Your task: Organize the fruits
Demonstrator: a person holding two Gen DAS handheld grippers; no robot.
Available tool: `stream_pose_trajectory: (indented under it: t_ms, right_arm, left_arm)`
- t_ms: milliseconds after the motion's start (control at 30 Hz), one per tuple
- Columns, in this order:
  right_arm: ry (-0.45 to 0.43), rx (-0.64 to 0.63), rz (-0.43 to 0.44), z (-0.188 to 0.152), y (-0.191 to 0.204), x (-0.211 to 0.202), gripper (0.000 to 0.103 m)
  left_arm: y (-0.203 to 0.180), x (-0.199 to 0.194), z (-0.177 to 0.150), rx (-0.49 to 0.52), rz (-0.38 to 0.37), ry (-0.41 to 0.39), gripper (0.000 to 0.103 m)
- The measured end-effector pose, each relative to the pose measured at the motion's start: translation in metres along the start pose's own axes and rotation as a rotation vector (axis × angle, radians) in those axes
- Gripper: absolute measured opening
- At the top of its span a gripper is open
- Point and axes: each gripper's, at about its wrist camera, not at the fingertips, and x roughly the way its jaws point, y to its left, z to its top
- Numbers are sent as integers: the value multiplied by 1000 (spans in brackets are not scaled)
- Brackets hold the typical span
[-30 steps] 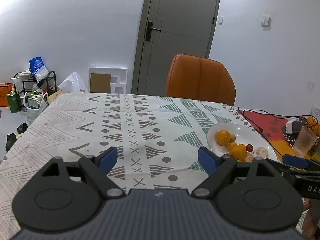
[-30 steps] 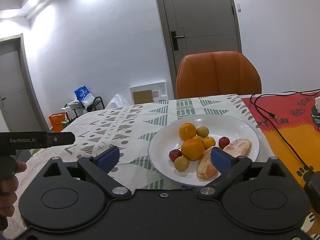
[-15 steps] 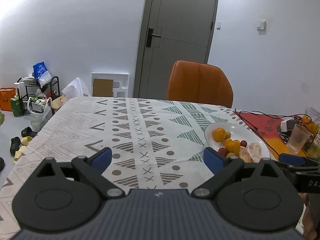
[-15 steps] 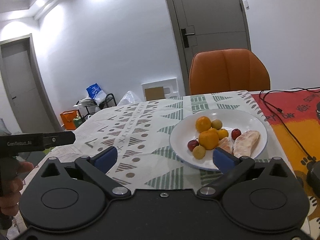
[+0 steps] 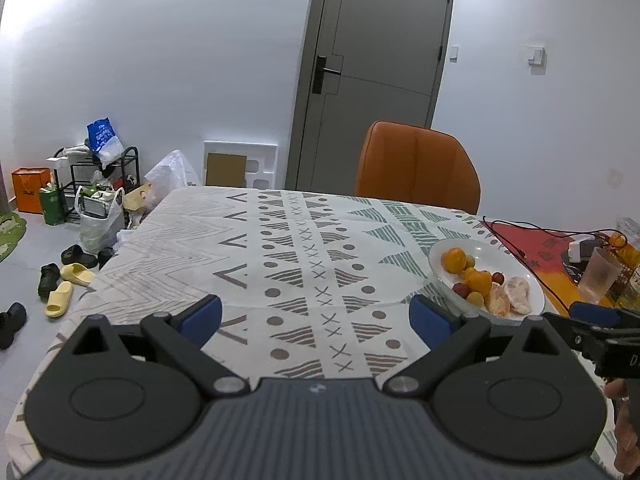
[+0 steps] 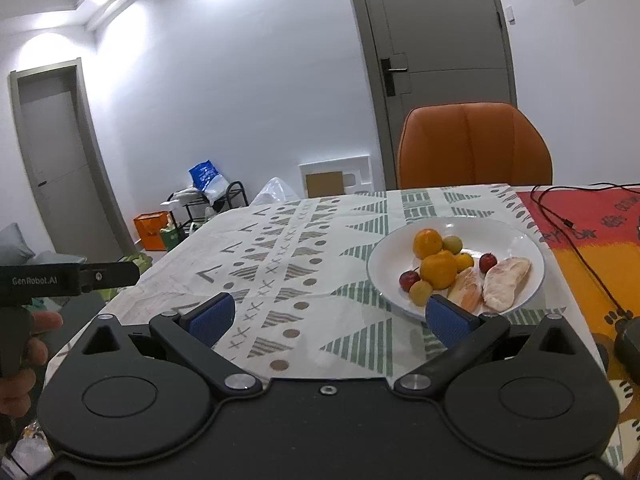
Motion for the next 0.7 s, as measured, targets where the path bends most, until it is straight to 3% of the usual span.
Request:
stream_pose_trajectory:
  t_ms: [333, 700]
  right_arm:
    - [9, 4, 2, -8, 2, -14, 103]
    - [20, -9, -5, -15, 5, -16, 103]
  left_arm:
    - [-2, -14, -10, -3, -24, 8, 99]
    - [5, -17, -18, -15, -1, 31, 99]
